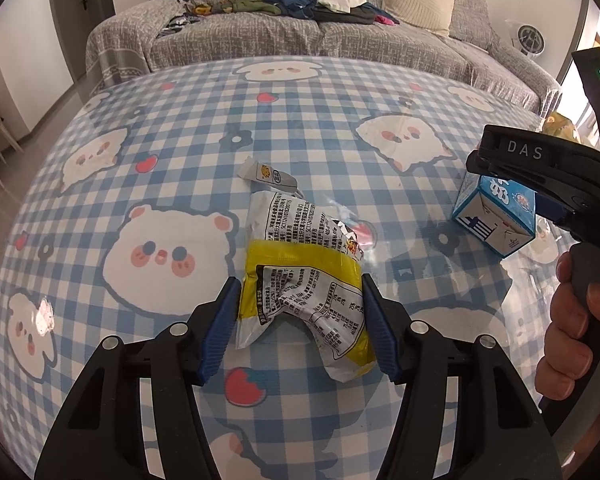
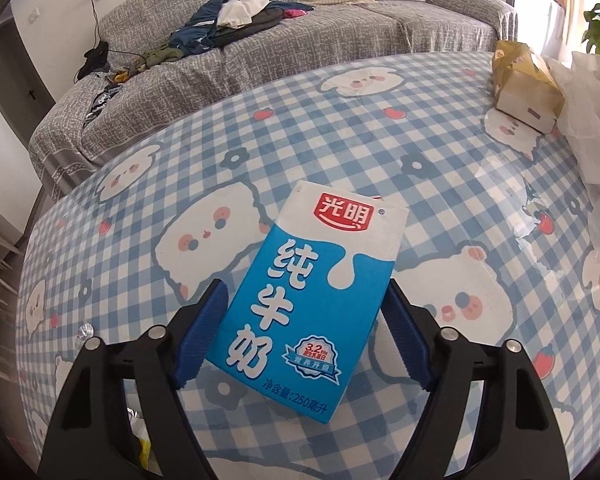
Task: Collect trash
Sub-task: 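Lift the wrapper and milk carton and carry both down over the black bin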
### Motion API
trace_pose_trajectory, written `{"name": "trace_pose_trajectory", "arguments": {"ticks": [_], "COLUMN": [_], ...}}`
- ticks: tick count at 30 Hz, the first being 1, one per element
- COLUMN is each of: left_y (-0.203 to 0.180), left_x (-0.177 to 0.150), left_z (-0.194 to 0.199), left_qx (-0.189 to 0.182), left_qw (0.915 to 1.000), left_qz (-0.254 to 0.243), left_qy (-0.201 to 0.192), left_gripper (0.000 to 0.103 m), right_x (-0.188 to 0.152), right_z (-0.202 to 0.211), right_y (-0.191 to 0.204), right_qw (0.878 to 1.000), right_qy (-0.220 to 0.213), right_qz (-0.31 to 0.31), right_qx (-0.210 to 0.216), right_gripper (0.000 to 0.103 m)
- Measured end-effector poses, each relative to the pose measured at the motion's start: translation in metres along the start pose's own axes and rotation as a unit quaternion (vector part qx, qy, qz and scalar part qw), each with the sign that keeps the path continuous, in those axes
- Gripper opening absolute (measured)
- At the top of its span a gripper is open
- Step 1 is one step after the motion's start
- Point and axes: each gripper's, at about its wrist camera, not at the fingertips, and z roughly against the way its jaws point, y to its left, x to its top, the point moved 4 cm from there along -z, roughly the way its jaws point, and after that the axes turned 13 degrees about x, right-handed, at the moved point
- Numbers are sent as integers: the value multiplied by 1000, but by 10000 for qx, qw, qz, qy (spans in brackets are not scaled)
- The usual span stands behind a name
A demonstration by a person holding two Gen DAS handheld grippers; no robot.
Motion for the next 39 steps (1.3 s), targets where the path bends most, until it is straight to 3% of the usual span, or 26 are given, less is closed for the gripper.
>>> {"name": "trace_pose_trajectory", "arguments": {"ticks": [7,11,14,26,39], "left_y": [-2,-4,-3,1,29], "left_x": [0,0,3,-2,-35], "left_z": [0,1,1,12,51], "left_qx": [43,115,61,62,-66], "left_qw": [10000,9998,9999,9998,9998], "left_qz": [-66,-135,-109,-114,162], "left_qy": [-40,-101,-92,-135,-70], "left_gripper": [47,32,28,26,26], "right_x": [0,2,2,-1,-36], "right_z": [1,2,3,27,76], "right_y": [-3,-4,-3,4,9], "right_qw": [10000,10000,9999,9994,9983], "right_qy": [21,21,17,-61,-44], "right_qz": [43,65,100,351,566], "right_qx": [25,27,41,51,130], "right_gripper": [70,69,68,68,67]}}
